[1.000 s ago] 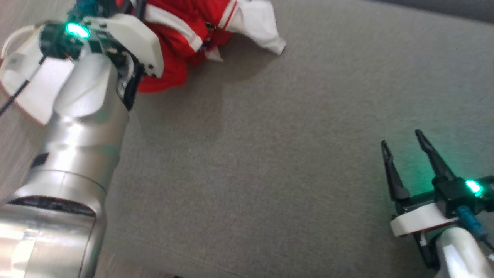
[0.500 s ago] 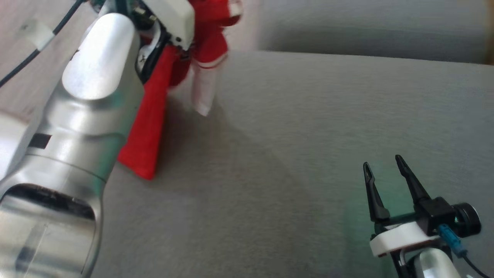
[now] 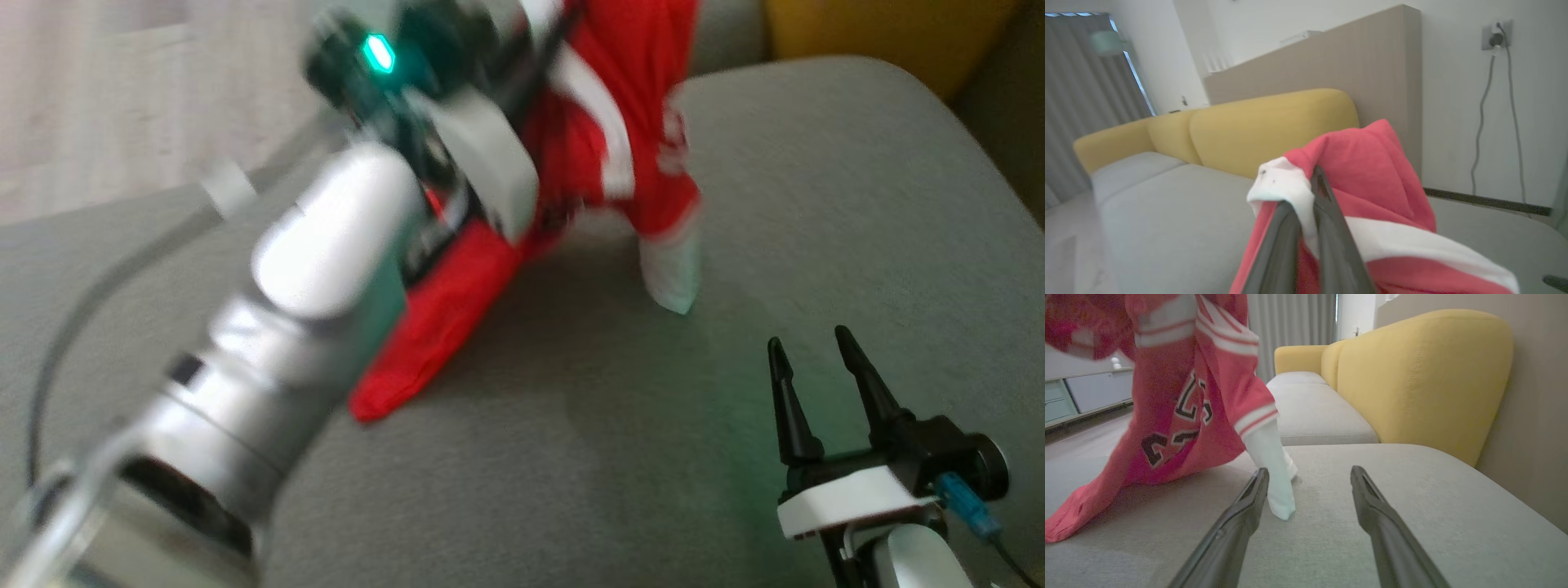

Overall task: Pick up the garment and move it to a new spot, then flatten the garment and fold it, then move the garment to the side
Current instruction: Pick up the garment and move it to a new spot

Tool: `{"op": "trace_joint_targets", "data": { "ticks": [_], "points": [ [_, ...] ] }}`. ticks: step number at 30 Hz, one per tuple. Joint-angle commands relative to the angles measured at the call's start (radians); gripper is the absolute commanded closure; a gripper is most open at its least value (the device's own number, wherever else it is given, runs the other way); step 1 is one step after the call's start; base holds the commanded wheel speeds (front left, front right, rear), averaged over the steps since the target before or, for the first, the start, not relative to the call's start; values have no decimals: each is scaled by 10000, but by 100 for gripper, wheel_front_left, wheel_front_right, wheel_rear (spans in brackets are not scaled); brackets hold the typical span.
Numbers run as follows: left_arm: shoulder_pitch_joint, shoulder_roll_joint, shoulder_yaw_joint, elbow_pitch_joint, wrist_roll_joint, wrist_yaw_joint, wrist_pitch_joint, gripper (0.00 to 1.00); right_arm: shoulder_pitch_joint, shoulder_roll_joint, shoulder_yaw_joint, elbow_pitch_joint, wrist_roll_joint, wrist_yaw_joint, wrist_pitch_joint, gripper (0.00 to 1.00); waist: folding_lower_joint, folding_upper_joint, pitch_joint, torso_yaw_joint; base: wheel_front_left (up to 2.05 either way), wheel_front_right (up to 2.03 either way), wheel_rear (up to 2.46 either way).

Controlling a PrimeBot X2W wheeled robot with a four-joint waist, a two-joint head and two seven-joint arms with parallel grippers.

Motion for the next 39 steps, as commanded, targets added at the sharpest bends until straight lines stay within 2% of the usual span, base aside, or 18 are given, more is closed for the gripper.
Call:
{"op": "trace_joint_targets", "data": {
  "ticks": [1, 7, 8, 9, 14, 18, 21, 24, 30, 34, 39],
  "points": [
    [-204, 185, 235, -161, 42, 18, -116, 100, -247, -20, 253, -378, 65, 65, -36, 0, 1, 0, 423, -535, 0, 0, 0],
    [1508, -370, -686, 1066, 218, 429, -1559, 100, -452, -19, 427, -423, 323, 65, -36, 0, 1, 0, 1271, -892, 0, 0, 0],
    [1708, -402, -854, 1289, 331, 604, -1892, 77, -484, -19, 427, -426, 337, 65, -36, 0, 1, 0, 1353, -901, 0, 0, 0],
    [1883, -423, -1029, 1474, 463, 788, -2174, 0, -515, -19, 441, -417, 311, 65, -36, 0, 1, 0, 1396, -896, 0, 0, 0],
    [2847, -449, -1330, 894, 414, 1746, -2755, 0, -369, -19, 471, -231, 322, 65, -36, 0, 1, 0, 1026, -496, 0, 0, 0],
    [3995, -451, -397, -689, 914, 2711, -2771, 0, -31, -19, 362, -185, 252, 65, -36, 0, 1, 0, 329, 135, 0, 0, 0],
    [5225, -412, 602, -1506, 1440, 3162, -2773, 0, 258, -19, 231, -183, 180, 65, -36, 0, 1, 0, -202, 645, 0, 0, 0],
    [6348, -283, 1492, -2131, 1848, 3305, -2773, 0, 452, -19, 82, -221, 95, 65, -36, 0, 1, 0, -535, 1173, 0, 0, 0],
    [7938, 16, 2590, -2552, 2622, 3116, -2774, 0, 712, -19, 14, -239, -30, 65, -36, 0, 1, 0, -902, 1773, 0, 0, 0],
    [8183, 175, 2451, -1978, 3400, 2881, -2775, 0, 770, -18, 66, -266, -79, 65, -36, 0, 1, 0, -873, 1766, 0, 0, 0],
    [7583, -39, 2090, -633, 3861, 2569, -2775, 0, 723, -18, 185, -269, -228, 65, -36, 0, 1, 0, -490, 1372, 0, 0, 0]
  ]
}}
